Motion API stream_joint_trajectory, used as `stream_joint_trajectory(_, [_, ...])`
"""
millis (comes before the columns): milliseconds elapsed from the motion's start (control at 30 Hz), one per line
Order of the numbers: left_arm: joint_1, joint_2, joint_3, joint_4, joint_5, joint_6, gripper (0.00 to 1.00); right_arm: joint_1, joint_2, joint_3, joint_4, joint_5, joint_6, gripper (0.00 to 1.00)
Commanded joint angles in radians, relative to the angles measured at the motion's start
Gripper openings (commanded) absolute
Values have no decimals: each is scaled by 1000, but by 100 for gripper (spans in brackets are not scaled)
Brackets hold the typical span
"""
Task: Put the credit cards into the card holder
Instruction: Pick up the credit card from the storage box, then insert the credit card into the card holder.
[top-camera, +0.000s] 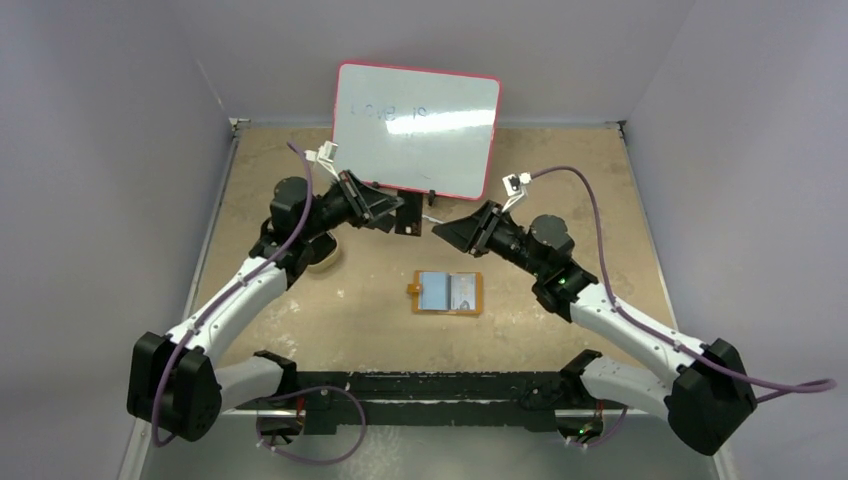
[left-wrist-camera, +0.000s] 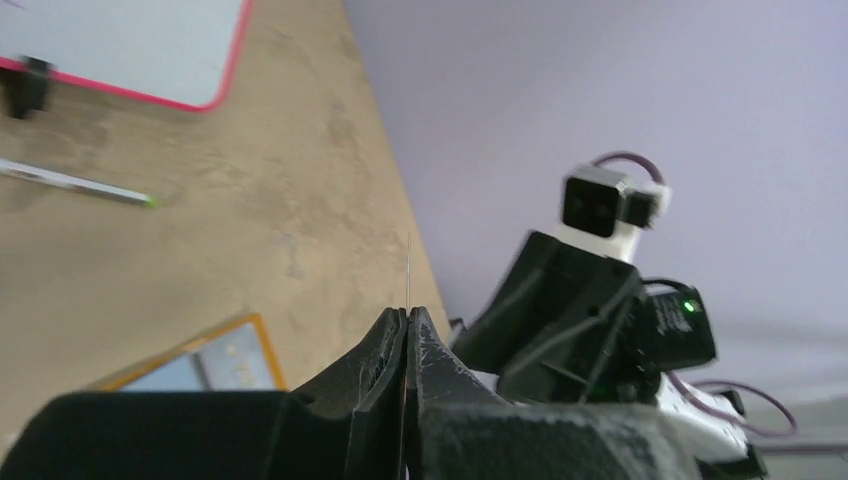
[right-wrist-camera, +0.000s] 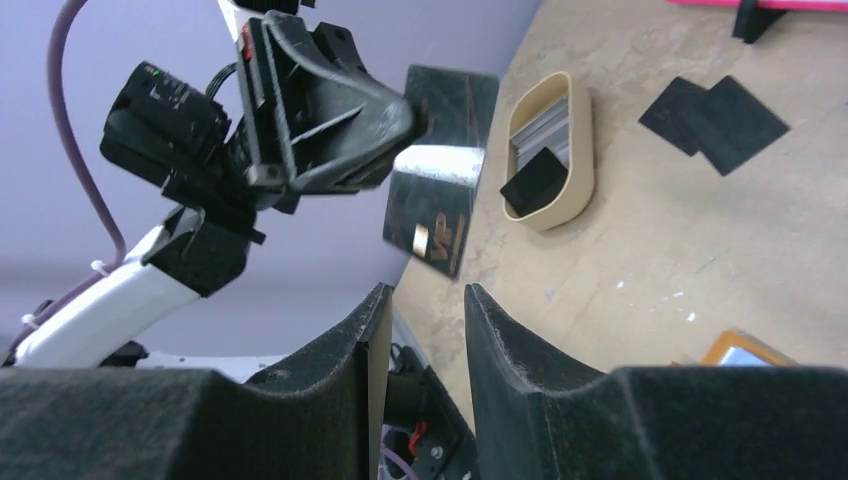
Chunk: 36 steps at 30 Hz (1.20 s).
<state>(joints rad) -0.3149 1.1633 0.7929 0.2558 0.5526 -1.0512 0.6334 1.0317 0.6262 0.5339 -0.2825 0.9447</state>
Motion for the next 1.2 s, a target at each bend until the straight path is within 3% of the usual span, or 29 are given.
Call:
stream_joint_trajectory(0, [-104,-45,-32,271,13,-156,0,-7,33,13,205,-96,82,35])
stream_joint_trajectory(200, [-148,-56,-71,309,-6,-178,0,-7,47,-9,249,-95,111,32])
stream_joint_trajectory(267, [-156,-56,-75,317,-6,-185,0,-8,43,-15,254,-89,112,23])
stream_joint_trajectory(367, [-158,-57,-72,289,-15,-177,0,-7,33,-26,244,-70,112,1])
stream_joint_trajectory(433, [-158,-58,-66,250,-30,-158,4,-7,27,-33,243,-68,109,0])
stream_joint_trajectory(533, [-159,-74,-39,39,-98,-43,27,-7,-3,-39,163,-56,65,0])
stream_joint_trajectory(600, [-159,-94,-35,-118,-180,64,36,-8,-36,-50,69,-31,18,0])
stream_joint_trajectory(700, [-160,-111,-79,-225,-286,152,39,-12,-77,-100,-38,-1,-27,0])
stream_joint_trajectory(867, [-177,-25,-155,-256,-407,178,36,-27,-55,-153,-146,-2,-100,0])
stream_joint_trajectory(1167, [-293,220,-154,-180,-384,200,38,-131,95,-213,-124,-103,-196,0])
